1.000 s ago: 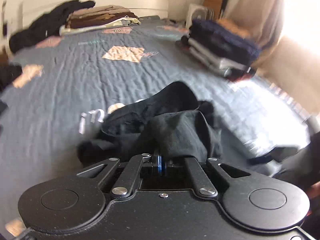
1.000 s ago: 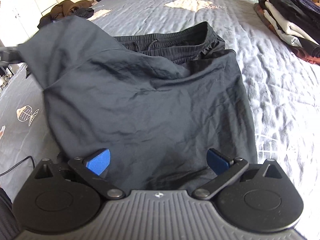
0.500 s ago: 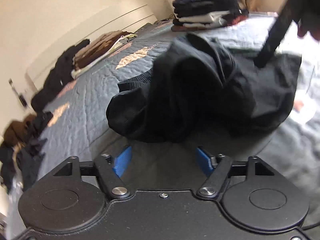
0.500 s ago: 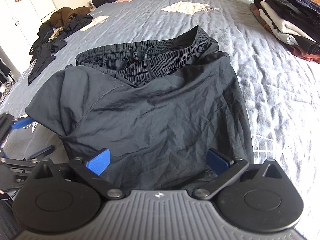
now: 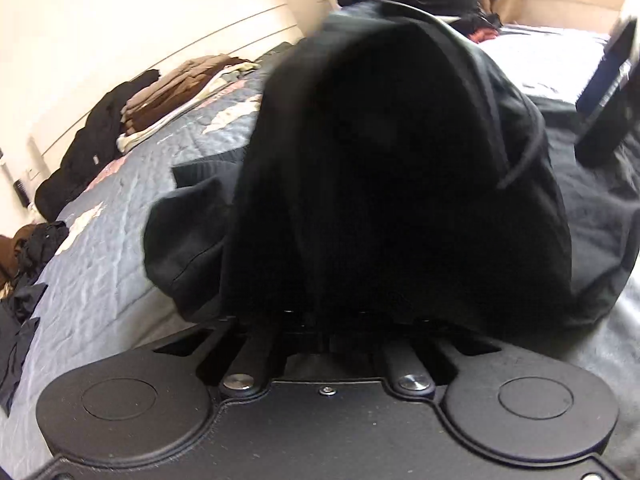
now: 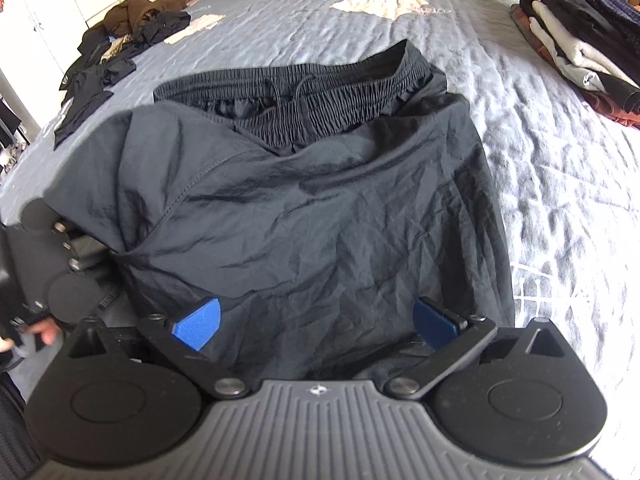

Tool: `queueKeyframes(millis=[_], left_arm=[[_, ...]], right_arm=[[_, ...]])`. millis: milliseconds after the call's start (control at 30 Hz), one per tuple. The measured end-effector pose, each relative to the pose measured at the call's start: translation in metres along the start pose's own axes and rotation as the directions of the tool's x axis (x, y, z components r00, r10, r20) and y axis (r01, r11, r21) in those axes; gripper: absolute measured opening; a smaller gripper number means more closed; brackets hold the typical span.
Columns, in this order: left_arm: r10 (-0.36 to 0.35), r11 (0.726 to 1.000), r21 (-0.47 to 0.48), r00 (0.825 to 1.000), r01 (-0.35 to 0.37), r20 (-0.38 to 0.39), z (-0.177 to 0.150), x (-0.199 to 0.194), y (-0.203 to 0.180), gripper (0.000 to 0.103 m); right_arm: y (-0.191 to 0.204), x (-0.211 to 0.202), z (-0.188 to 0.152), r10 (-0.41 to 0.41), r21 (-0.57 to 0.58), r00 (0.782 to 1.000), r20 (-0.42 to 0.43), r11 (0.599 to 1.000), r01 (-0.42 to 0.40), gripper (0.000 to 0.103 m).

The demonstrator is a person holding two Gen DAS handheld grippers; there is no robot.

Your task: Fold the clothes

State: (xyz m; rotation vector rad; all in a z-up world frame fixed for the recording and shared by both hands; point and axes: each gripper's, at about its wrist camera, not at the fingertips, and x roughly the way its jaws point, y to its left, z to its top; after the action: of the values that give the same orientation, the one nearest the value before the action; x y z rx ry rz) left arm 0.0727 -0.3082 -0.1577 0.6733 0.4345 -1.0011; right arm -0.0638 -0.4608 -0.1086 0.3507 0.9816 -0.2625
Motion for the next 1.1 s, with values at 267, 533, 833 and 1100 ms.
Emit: queueKeyframes(millis=[267, 533, 833, 1100], left_arm=[[-0.132, 0.972, -0.202, 0.990, 0.122, -0.041, 0.020, -0.060, 0.055, 0.002], [-0.127, 0.968, -0.215, 0.992, 0.128, 0.019, 0.047, -0.124, 0.096, 0.000], [-0.068, 0.994, 0.086, 0.996, 0.072, -0.054, -0.009, -0.070, 0.014, 0.060], [-0.005, 0.975, 0.224, 0.997, -0.012, 0.076, -0.018, -0.024, -0.026, 0.053]], right_arm=[[-0.004, 0.019, -0.005, -0.033, -0.007, 0.998, -0.057, 0.999, 0.032, 0.103], [-0.006, 0.024, -0.007, -0.059, -0.031, 0.996, -0.062, 0.998, 0.057, 0.103], [-0.003, 0.023, -0.006, -0.051, -0.035, 0.997, -0.057, 0.998, 0.050, 0.103], [-0.005, 0.020, -0.005, -0.041, -0.029, 0.998, -0.044, 0.999, 0.039, 0.103]])
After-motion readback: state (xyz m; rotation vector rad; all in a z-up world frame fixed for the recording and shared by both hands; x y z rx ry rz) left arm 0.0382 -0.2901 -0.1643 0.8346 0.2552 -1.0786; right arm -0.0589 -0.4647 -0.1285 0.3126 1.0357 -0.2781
